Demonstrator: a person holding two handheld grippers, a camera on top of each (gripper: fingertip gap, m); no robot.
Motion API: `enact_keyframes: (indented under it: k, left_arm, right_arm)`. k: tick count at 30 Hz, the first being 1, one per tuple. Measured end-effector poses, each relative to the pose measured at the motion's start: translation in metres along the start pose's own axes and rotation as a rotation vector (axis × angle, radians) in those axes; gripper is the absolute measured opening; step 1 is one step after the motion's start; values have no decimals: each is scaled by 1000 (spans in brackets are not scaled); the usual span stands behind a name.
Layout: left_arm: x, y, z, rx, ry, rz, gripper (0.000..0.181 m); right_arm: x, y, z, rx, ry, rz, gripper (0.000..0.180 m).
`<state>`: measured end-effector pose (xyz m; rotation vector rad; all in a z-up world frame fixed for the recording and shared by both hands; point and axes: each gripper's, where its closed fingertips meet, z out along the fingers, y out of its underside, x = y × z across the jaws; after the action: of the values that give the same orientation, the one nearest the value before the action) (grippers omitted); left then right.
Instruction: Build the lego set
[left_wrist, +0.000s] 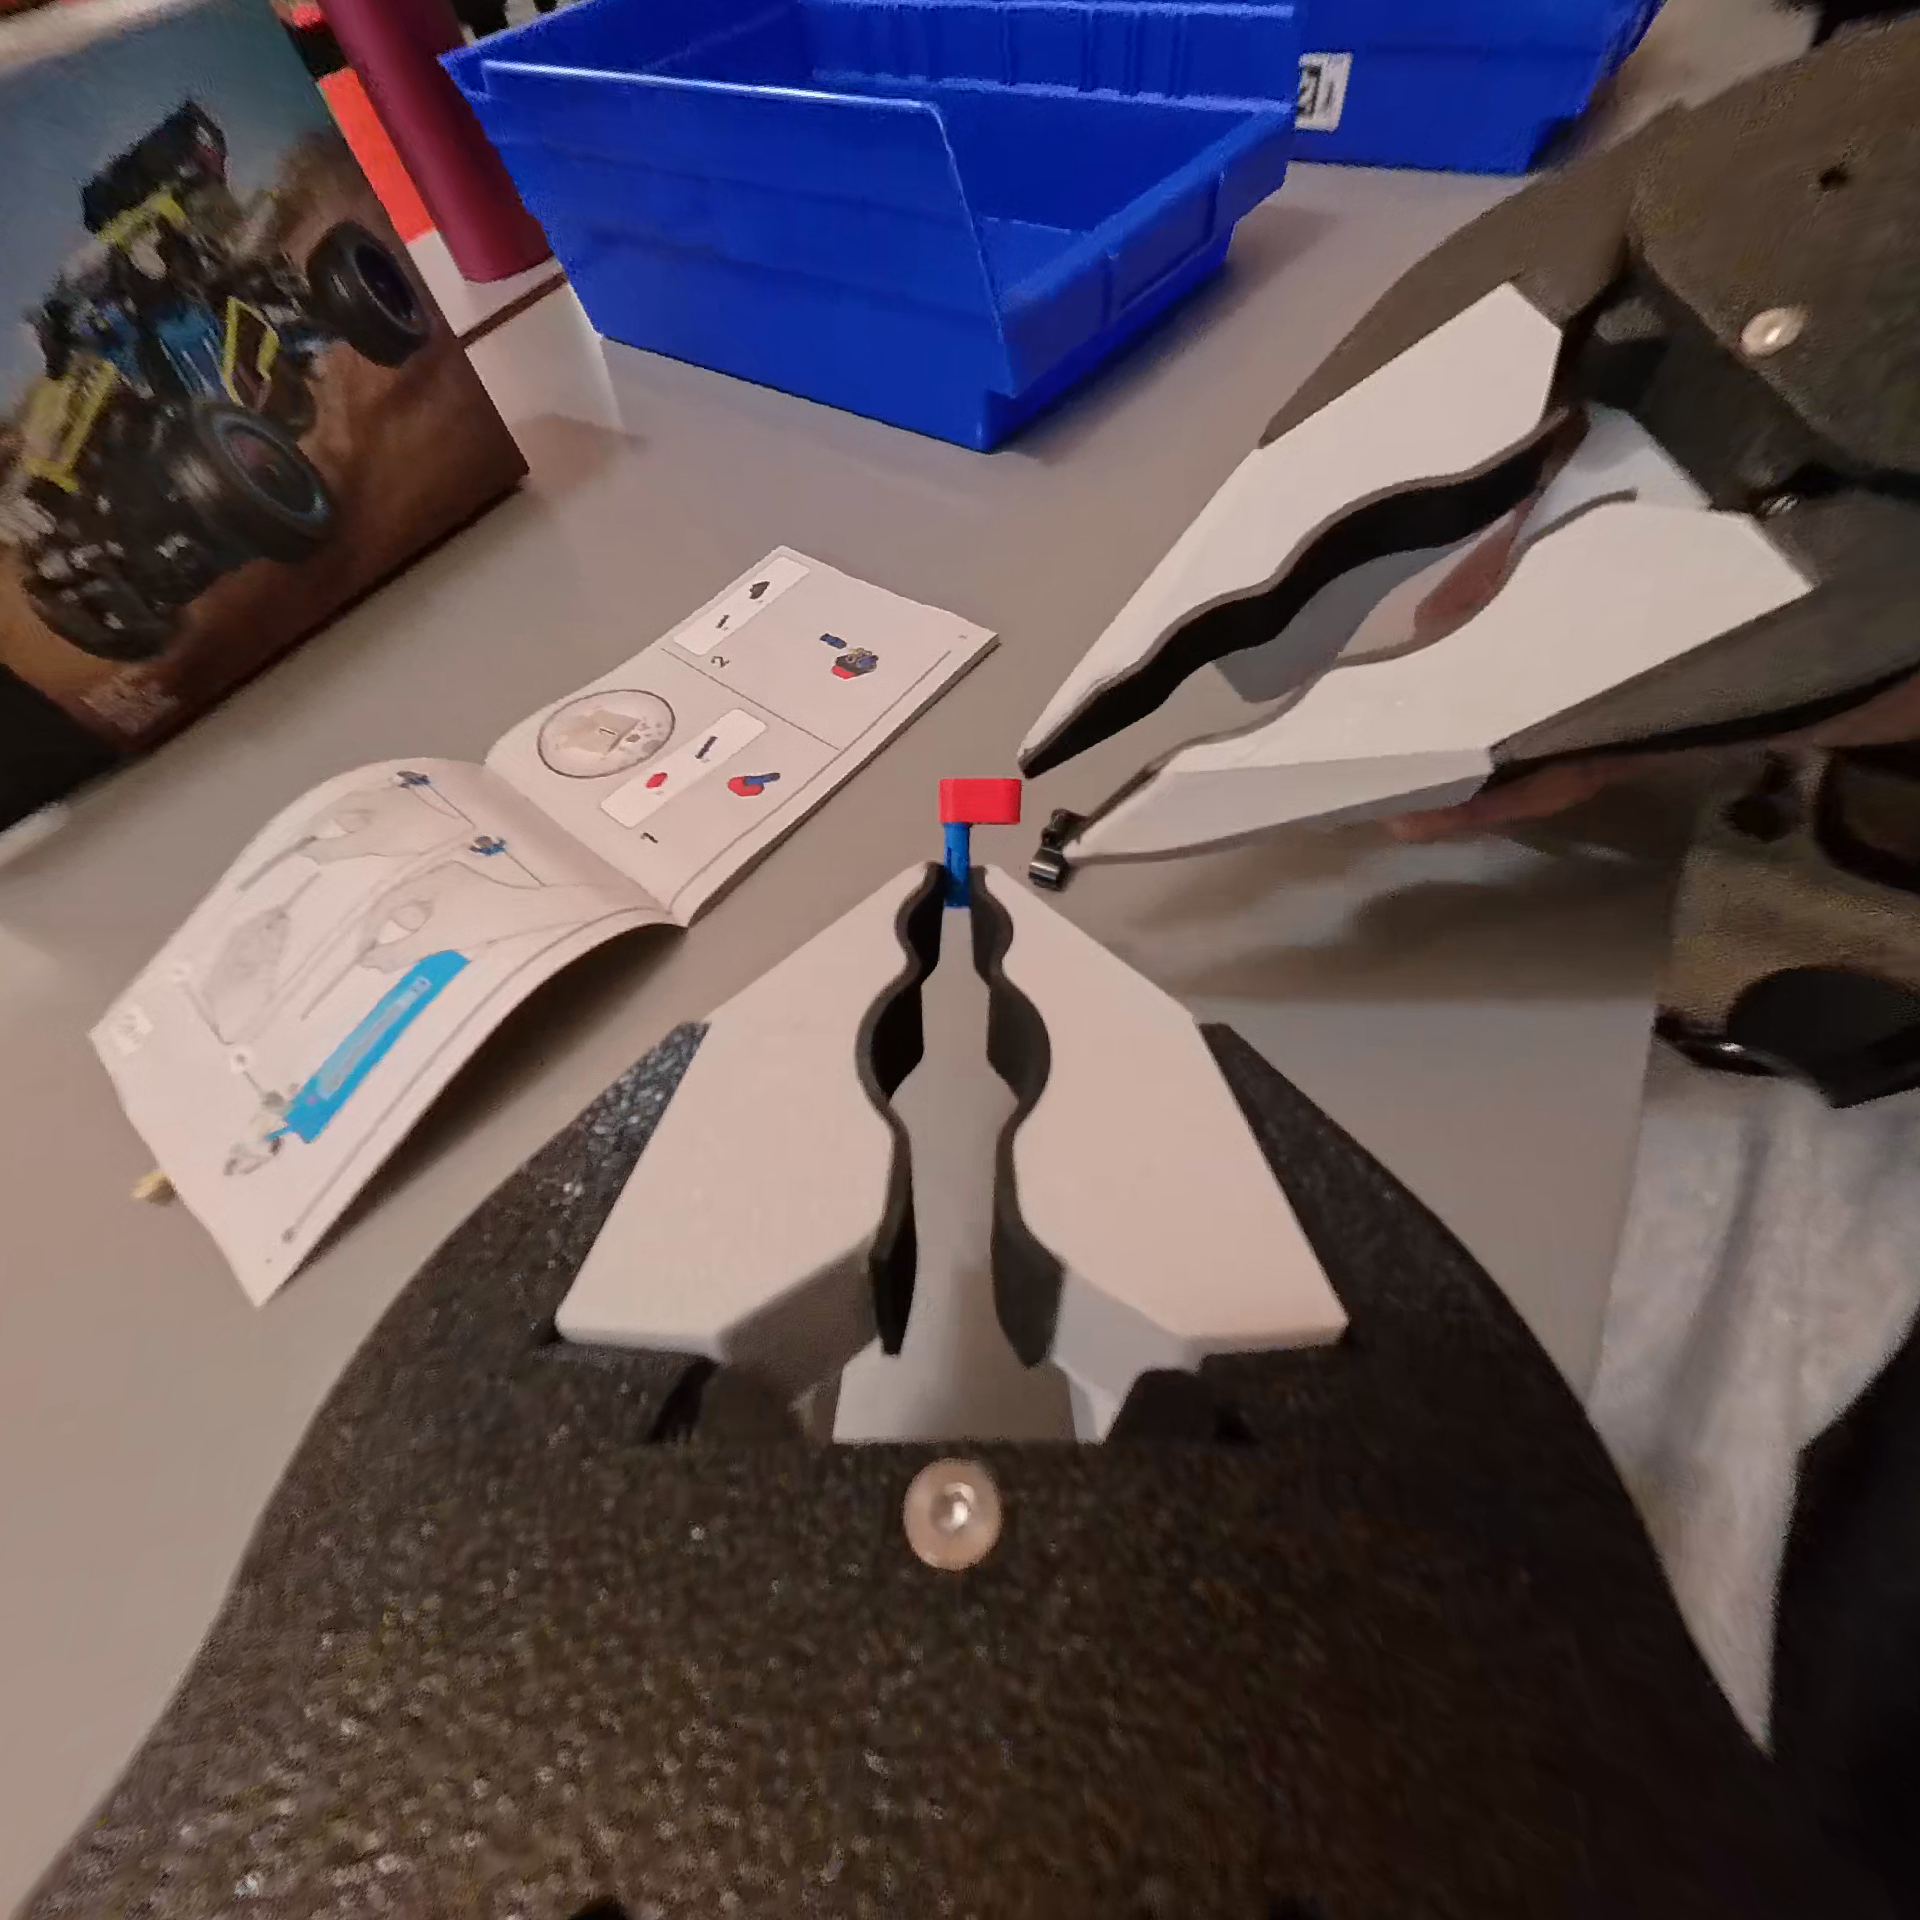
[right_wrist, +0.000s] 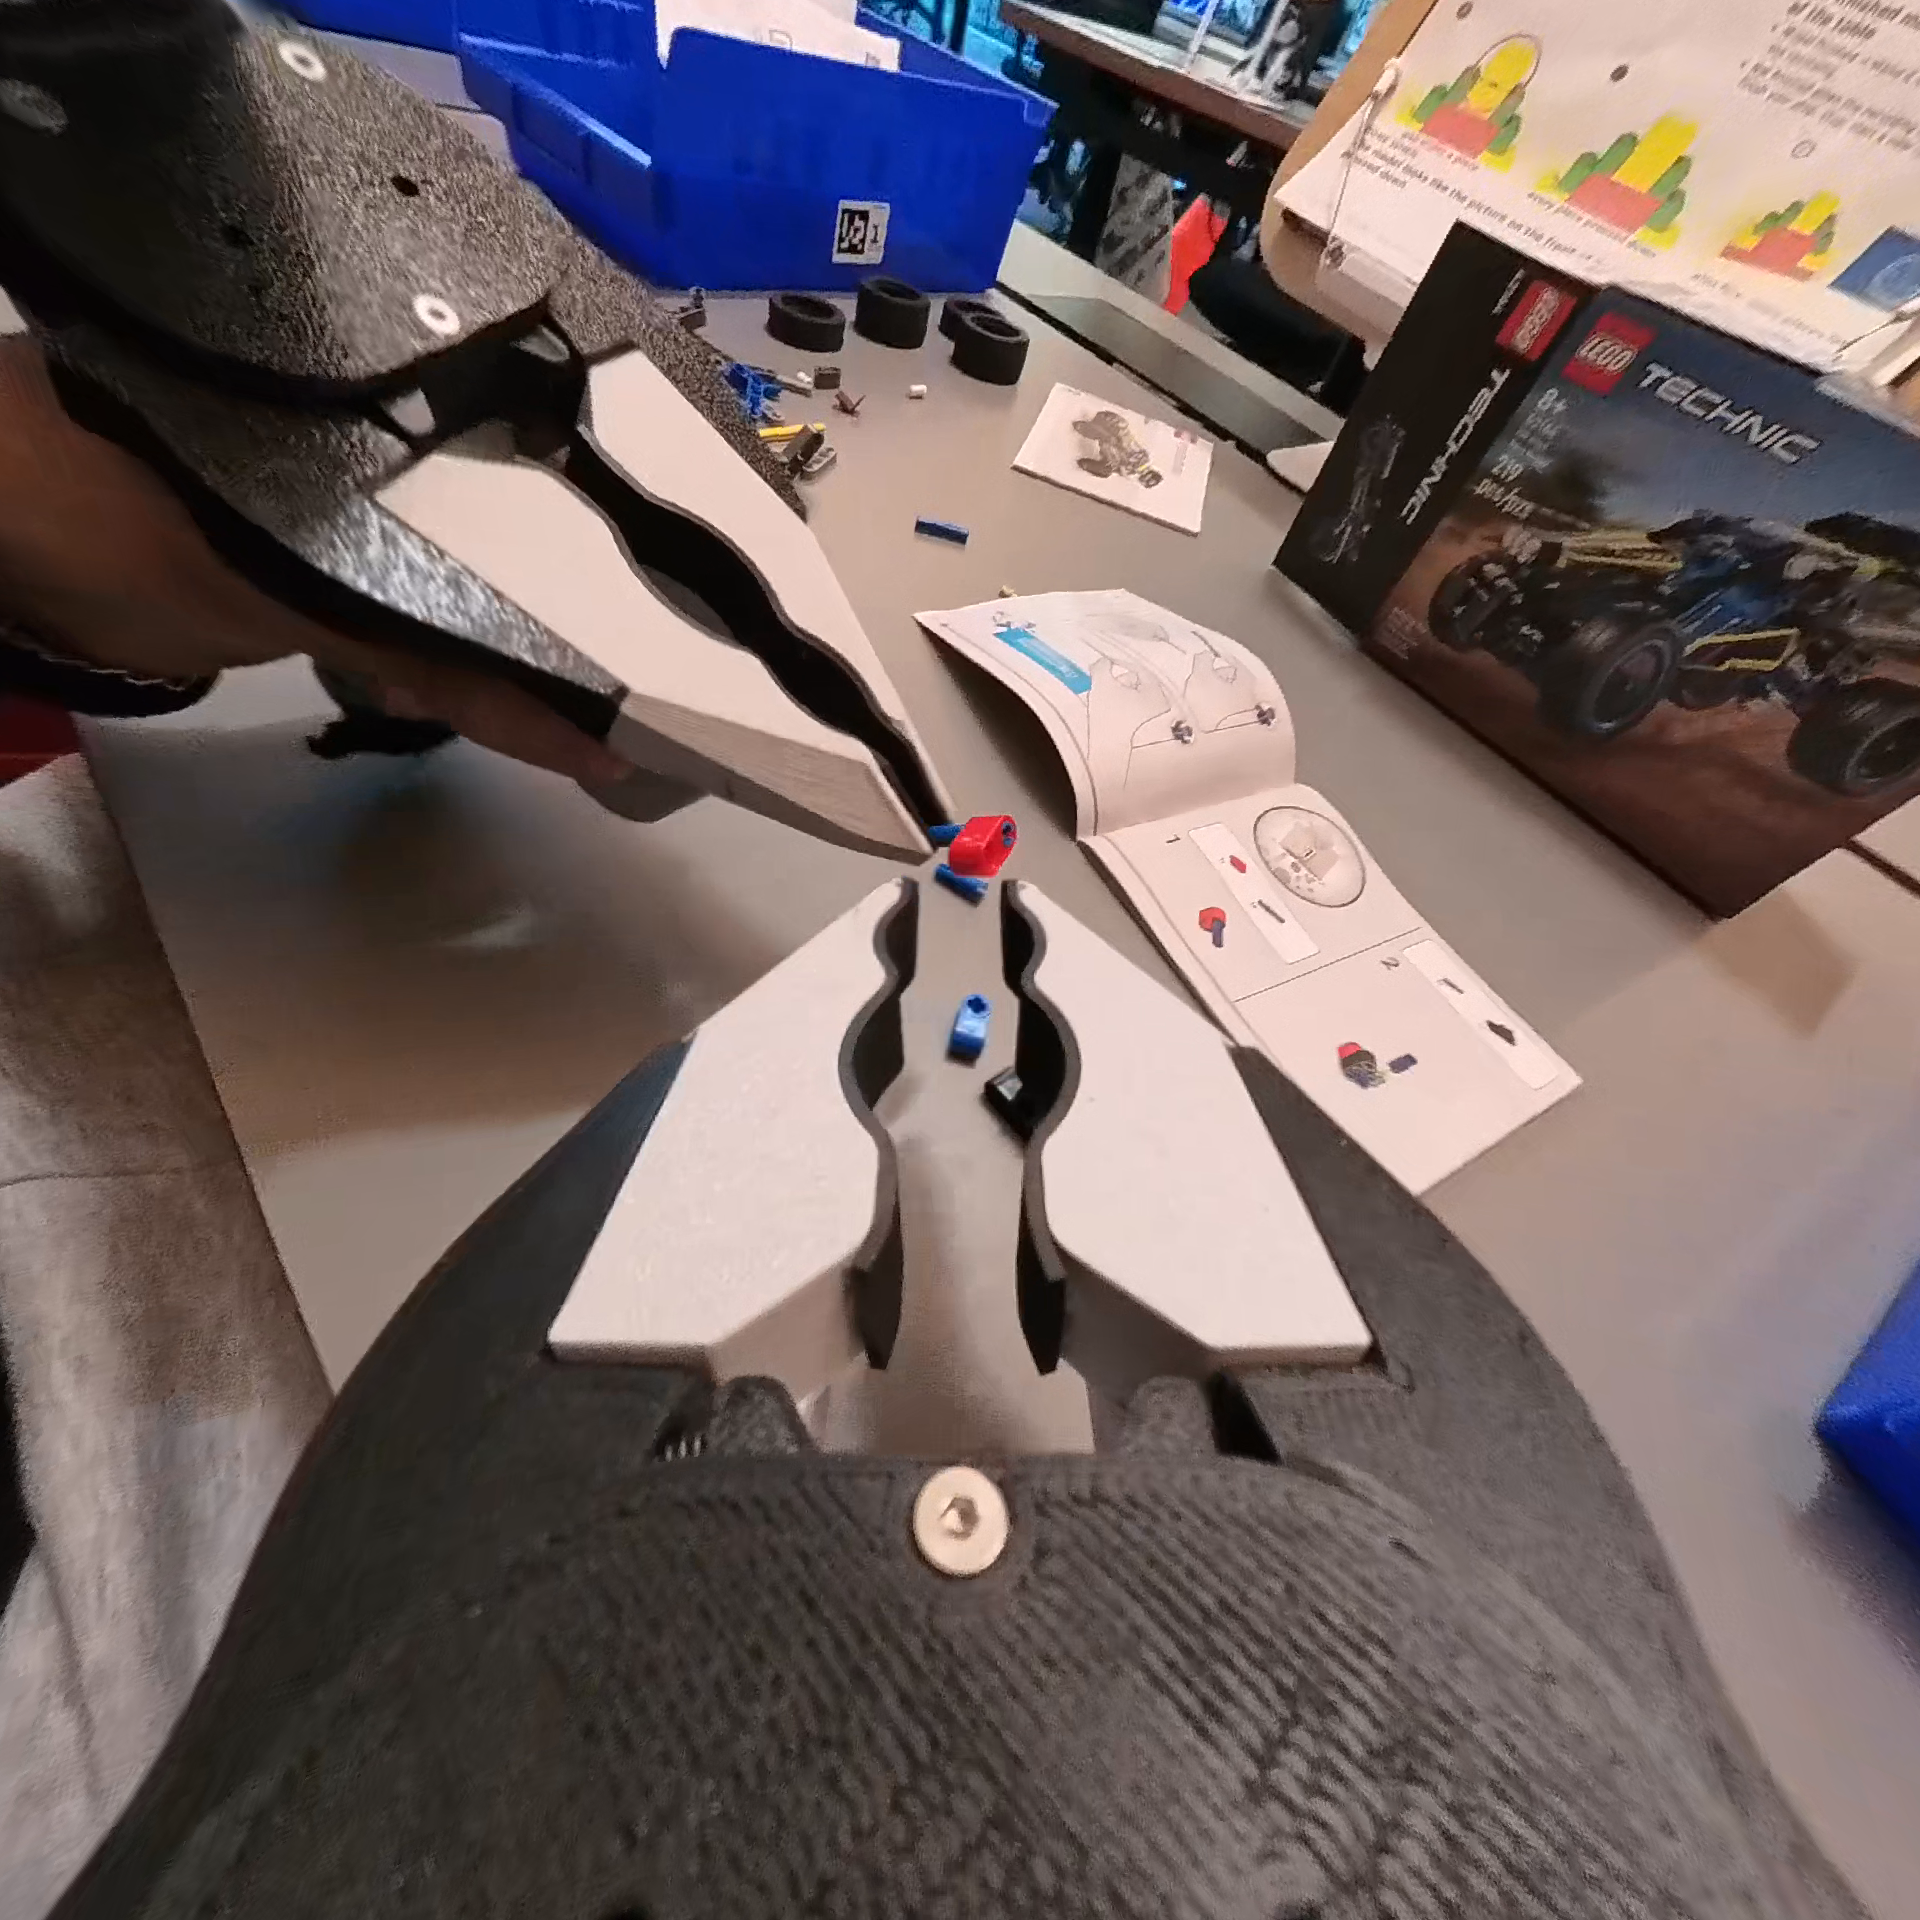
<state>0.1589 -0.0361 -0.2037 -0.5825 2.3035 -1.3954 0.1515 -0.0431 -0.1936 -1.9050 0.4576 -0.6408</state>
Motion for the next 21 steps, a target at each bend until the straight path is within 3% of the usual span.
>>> enact_keyframes:
  k: [6,11,21]
  left_arm:
    - [-5,-3,3,-40,-170,337,2]
    - [8,-15,11,-14,-215,551,3]
    - [24,-28,16,84,-118,514,4]
  right_arm:
    - [9,4,-3,-34,23,82,18]
    - [16,8,-6,-65,49,91,10]
    - [24,13,-14,-20,-2,130,7]
